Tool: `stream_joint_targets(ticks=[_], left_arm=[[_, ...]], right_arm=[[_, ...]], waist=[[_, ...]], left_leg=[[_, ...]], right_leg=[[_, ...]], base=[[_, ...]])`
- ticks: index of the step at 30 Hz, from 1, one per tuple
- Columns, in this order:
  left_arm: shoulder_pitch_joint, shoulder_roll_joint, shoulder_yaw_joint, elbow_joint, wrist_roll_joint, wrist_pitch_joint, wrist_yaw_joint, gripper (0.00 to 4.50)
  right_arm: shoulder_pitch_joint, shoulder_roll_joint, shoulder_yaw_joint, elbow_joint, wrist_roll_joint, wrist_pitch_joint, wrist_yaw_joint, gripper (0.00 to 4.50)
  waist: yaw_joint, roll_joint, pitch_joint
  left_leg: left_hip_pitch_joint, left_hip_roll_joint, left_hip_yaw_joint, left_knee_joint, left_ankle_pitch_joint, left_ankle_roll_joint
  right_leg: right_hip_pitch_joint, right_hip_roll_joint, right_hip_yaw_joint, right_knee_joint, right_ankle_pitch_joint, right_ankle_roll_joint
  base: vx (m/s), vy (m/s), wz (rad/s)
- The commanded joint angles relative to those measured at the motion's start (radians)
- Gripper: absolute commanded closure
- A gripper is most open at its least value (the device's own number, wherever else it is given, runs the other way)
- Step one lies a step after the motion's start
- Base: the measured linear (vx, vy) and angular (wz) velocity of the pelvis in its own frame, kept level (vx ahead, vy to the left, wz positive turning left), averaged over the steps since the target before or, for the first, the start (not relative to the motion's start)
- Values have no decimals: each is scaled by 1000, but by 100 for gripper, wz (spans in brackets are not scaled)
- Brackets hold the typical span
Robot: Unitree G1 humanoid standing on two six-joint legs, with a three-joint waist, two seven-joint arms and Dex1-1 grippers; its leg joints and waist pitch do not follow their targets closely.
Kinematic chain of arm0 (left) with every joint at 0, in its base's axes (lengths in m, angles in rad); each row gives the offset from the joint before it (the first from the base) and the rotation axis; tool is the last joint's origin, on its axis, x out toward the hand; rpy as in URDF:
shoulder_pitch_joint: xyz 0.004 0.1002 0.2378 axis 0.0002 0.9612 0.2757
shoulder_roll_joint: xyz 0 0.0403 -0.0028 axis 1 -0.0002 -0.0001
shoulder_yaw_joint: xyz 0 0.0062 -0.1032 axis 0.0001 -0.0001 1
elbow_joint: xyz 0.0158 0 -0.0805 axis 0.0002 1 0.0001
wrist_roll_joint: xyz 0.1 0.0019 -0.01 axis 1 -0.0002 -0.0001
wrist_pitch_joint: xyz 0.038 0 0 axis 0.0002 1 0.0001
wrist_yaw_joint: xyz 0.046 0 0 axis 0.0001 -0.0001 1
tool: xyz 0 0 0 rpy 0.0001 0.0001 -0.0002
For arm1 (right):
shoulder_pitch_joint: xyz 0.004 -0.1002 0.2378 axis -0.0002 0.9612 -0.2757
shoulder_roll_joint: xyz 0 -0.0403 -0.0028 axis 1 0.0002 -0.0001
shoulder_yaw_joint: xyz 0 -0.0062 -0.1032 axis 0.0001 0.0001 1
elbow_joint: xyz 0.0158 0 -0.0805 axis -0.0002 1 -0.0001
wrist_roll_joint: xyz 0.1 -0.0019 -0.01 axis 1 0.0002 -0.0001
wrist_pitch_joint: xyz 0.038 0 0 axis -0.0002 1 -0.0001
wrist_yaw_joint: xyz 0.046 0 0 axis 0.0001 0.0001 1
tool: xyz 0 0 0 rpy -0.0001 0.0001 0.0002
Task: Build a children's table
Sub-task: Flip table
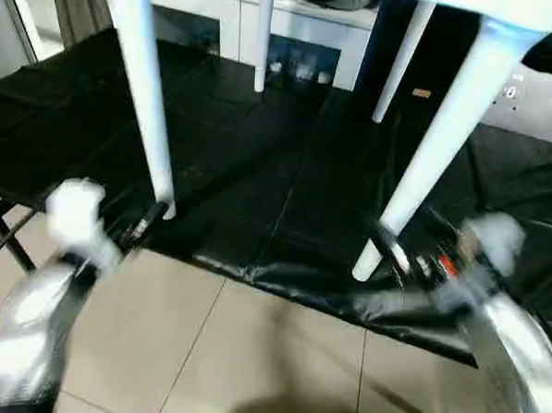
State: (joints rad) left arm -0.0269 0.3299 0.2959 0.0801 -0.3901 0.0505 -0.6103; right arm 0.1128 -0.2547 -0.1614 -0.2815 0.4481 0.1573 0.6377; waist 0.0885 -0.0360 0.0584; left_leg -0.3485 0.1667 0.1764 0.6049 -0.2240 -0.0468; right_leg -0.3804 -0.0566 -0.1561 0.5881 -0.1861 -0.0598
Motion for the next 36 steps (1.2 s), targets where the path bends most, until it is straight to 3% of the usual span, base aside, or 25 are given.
stream_joint_targets(ticks=[1, 3, 4, 5, 6, 10, 12, 13, 14, 15, 16, 17, 18, 19, 20, 21, 22, 23, 25, 27, 30, 32, 34, 35, 36], left_arm=[[23, -10, -7, -75, -29, 29, -8, 155], [76, -14, -44, -141, -29, 53, -9, 155], [129, -21, -98, -215, -38, 74, -21, 155], [164, -26, -136, -266, -46, 91, -33, 155], [195, -25, -174, -303, -46, 99, -49, 155], [266, -22, -274, -313, 4, 77, -95, 155], [295, -22, -328, -266, 61, 24, -132, 155], [313, -33, -343, -236, 61, 18, -154, 155], [317, -37, -343, -231, 52, 25, -159, 155], [323, -43, -341, -226, 33, 40, -165, 155], [334, -39, -345, -225, 29, 44, -165, 155], [346, -24, -360, -204, 20, 49, -183, 155], [349, -17, -368, -173, 21, 44, -193, 155], [347, -13, -372, -151, 25, 41, -202, 155], [347, -12, -373, -145, 26, 40, -204, 155], [346, -10, -376, -127, 32, 33, -211, 155], [329, -14, -386, -37, 61, -9, -228, 155], [319, -18, -390, 16, 75, -31, -238, 155], [240, -49, -424, 303, 160, -144, -253, 155], [190, -72, -448, 497, 213, -222, -228, 155], [164, -92, -449, 609, 229, -261, -207, 155], [136, -110, -442, 707, 243, -281, -147, 155], [97, -128, -444, 825, 275, -285, -51, 155], [73, -145, -430, 886, 275, -286, -12, 155], [47, -166, -409, 945, 265, -274, 27, 155]], right_arm=[[30, -16, -6, -70, 26, 23, 3, 0], [91, -26, 12, -125, 31, 38, 9, 0], [145, -37, 41, -177, 42, 64, 15, 0], [178, -46, 63, -210, 48, 84, 21, 0], [202, -57, 84, -231, 48, 98, 29, 0], [236, -109, 137, -197, 20, 142, 77, 0], [228, -147, 176, -119, -5, 142, 147, 0], [197, -164, 207, -42, -24, 129, 200, 0], [187, -167, 216, -20, -31, 121, 214, 0], [171, -170, 227, 11, -42, 109, 233, 0], [160, -179, 240, 33, -47, 110, 248, 0], [133, -205, 279, 83, -62, 108, 290, 0], [110, -226, 314, 126, -80, 108, 328, 0], [95, -235, 336, 154, -91, 112, 352, 0], [90, -237, 343, 163, -94, 113, 360, 0], [78, -244, 361, 186, -101, 117, 379, 0], [44, -250, 407, 251, -150, 78, 413, 0], [28, -252, 431, 282, -170, 64, 433, 0], [-58, -234, 512, 431, -262, 4, 483, 0], [-108, -223, 567, 534, -328, -50, 484, 0], [-130, -209, 598, 589, -355, -73, 477, 0], [-145, -182, 615, 651, -385, -84, 438, 0], [-158, -144, 628, 731, -416, -90, 384, 0], [-167, -117, 621, 792, -427, -75, 327, 0], [-174, -85, 602, 855, -428, -59, 260, 0]], waist=[[1, 21, -43], [0, 23, -34], [0, 35, -25], [-4, 30, -15], [-5, 35, -7], [-19, 37, 4], [-36, 42, 18], [-39, 53, 26], [-59, 55, 34], [-69, 55, 37], [-75, 58, 35], [-72, 57, 38], [-73, 48, 42], [-75, 36, 49], [-71, 40, 51], [-69, 38, 48], [-68, 42, 51], [-71, 40, 46], [-72, 40, 47], [-67, 38, 44], [-56, 34, 20], [-54, 29, 8], [-56, 23, 17], [-52, 24, 16], [-53, 24, 16]], left_leg=[[4, 90, -42, -86, -222, 47], [9, 92, -45, -89, -261, 46], [15, 92, -47, -92, -301, 38], [18, 97, -49, -99, -343, 31], [25, 93, -50, -100, -383, 28], [25, 79, -55, -98, -414, 26], [31, 77, -60, -97, -456, 25], [41, 75, -61, -95, -482, 25], [57, 77, -64, -88, -547, 21], [47, 84, -71, -95, -575, 18], [11, 113, -94, -121, -617, 14], [3, 136, -104, -147, -695, -3], [20, 105, -89, -129, -659, -19], [22, 80, -82, -112, -587, -11], [29, 53, -69, -78, -434, 20], [19, 55, -68, -81, -378, 34], [6, 70, -74, -98, -358, 50], [11, 77, -71, -101, -348, 55], [8, 82, -69, -106, -321, 69], [10, 91, -70, -107, -279, 72], [7, 104, -62, -92, -88, 123], [1, 104, -59, -71, 85, 214], [-4, 92, -49, -66, 86, 265], [-11, 92, -51, -67, 38, 261], [-13, 92, -51, -69, 21, 254]], right_leg=[[48, -129, 91, -106, -382, -36], [42, -126, 88, -119, -448, -12], [39, -126, 85, -127, -500, 2], [40, -127, 86, -136, -531, 11], [35, -123, 81, -143, -575, 20], [37, -123, 77, -160, -657, 69], [34, -123, 65, -177, -714, 96], [26, -123, 60, -185, -730, 93], [25, -116, 30, -200, -750, 96], [40, -115, 18, -196, -728, 99], [76, -119, 34, -147, -634, 94], [77, -116, 66, -105, -564, 70], [44, -135, 90, -129, -618, 42], [32, -151, 91, -154, -705, 40], [30, -169, 88, -185, -821, 46], [40, -166, 90, -181, -803, 45], [42, -141, 79, -166, -715, 32], [40, -134, 82, -159, -617, 22], [40, -131, 89, -145, -499, -17], [45, -142, 99, -132, -428, -47], [49, -142, 111, -84, -89, -147], [46, -139, 113, -39, 204, -218], [35, -139, 115, -38, 243, -237], [49, -149, 118, -41, 181, -234], [49, -147, 117, -46, 137, -228]], base=[[0, 0, 0], [0, 0, 0], [0, 0, 0], [0, 0, 0], [0, 0, 0], [0, 0, 0], [0, 0, 0], [0, 0, 0], [0, 0, 0], [0, 0, 0], [0, 0, 0], [0, 0, 0], [0, 0, 0], [0, 0, 0], [0, 0, 0], [0, 0, 0], [0, 0, 0], [0, 0, 0], [0, 0, 0], [27, 1, 1], [76, -2, 2], [83, -11, 4], [30, -10, 1], [0, 0, 0], [0, 0, 0]])
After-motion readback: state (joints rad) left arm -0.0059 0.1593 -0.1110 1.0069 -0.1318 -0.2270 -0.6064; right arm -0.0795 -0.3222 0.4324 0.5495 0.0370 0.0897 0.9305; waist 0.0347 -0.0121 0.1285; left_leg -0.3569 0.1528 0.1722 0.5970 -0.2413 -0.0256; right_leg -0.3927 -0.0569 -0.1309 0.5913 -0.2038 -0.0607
